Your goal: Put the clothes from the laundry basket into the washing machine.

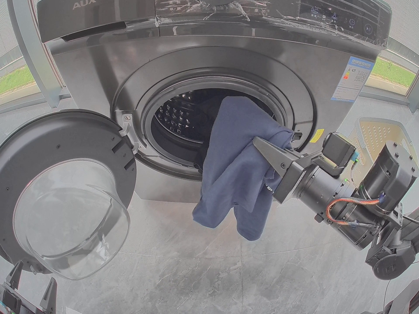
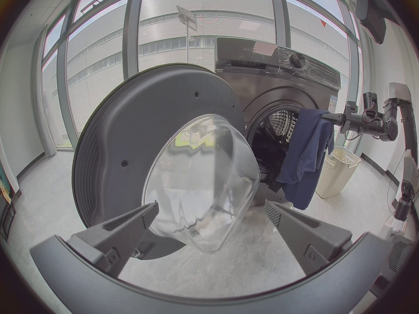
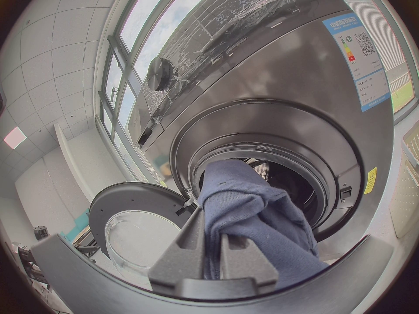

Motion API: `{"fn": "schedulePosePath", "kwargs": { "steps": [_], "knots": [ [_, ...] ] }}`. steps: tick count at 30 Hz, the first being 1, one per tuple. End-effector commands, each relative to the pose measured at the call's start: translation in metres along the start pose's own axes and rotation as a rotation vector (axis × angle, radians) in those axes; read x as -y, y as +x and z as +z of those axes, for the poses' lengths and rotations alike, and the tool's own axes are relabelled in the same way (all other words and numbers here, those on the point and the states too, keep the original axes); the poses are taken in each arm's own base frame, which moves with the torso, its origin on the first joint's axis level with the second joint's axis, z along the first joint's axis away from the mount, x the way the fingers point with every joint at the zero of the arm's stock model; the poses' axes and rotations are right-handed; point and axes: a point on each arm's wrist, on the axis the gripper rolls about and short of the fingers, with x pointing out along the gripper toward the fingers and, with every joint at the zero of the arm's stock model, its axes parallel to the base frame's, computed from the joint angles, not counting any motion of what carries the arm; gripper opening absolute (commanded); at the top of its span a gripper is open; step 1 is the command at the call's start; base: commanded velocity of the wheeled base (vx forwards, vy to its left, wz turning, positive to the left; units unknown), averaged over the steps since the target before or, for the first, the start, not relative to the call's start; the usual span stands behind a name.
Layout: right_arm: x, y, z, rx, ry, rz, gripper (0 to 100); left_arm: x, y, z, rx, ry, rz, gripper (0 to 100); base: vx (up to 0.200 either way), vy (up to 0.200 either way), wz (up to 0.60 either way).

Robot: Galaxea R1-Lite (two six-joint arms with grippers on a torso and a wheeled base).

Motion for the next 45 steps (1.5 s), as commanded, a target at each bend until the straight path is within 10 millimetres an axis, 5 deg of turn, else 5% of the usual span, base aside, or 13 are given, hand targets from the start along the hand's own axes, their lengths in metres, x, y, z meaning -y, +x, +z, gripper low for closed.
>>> {"fn": "schedulePosePath", "kwargs": {
  "steps": [1, 17, 20, 23, 29, 32, 36, 38, 39, 45],
  "knots": [
    [-0.002, 0.0, -0.002, -0.006, 0.001, 0.008, 0, 0.0, 0.0, -0.005, 0.0, -0.001, 0.001, 100, 0.0, 0.0, 0.0],
    [-0.02, 0.017, -0.017, -0.032, 0.016, 0.074, 0, 0.0, 0.0, -0.005, 0.004, 0.026, -0.004, 100, 0.0, 0.0, 0.0],
    [-0.022, 0.028, -0.024, -0.03, 0.018, 0.071, 0, 0.003, -0.013, 0.041, 0.288, 0.084, -0.094, 100, 0.0, 0.0, 0.0],
    [-0.024, 0.035, -0.028, -0.021, 0.019, 0.08, 0, 0.006, -0.014, 0.059, 0.244, 0.096, -0.216, 100, 0.0, 0.0, 0.0],
    [-0.038, 0.048, -0.032, 0.002, 0.036, 0.12, 0, 0.009, 0.017, 0.06, -0.011, 0.06, -0.414, 100, 0.0, 0.0, 0.0],
    [-0.04, 0.053, -0.024, 0.059, 0.047, 0.134, 0, 0.011, 0.052, 0.069, -0.105, 0.052, -0.502, 100, 0.0, 0.0, 0.0],
    [-0.039, 0.054, -0.023, 0.064, 0.048, 0.133, 0, 0.013, 0.087, 0.072, -0.16, 0.04, -0.567, 100, 0.0, 0.0, 0.0],
    [-0.039, 0.054, -0.023, 0.065, 0.047, 0.131, 0, 0.013, 0.088, 0.072, -0.163, 0.039, -0.571, 100, 0.0, 0.0, 0.0],
    [-0.038, 0.053, -0.021, 0.068, 0.053, 0.129, 0, 0.017, 0.109, 0.07, -0.199, 0.029, -0.633, 100, 0.0, 0.0, 0.0],
    [-0.04, 0.05, -0.018, 0.072, 0.069, 0.134, 0, 0.033, 0.136, 0.065, -0.271, 0.024, -0.749, 100, 0.0, 0.0, 0.0]
  ]
}}
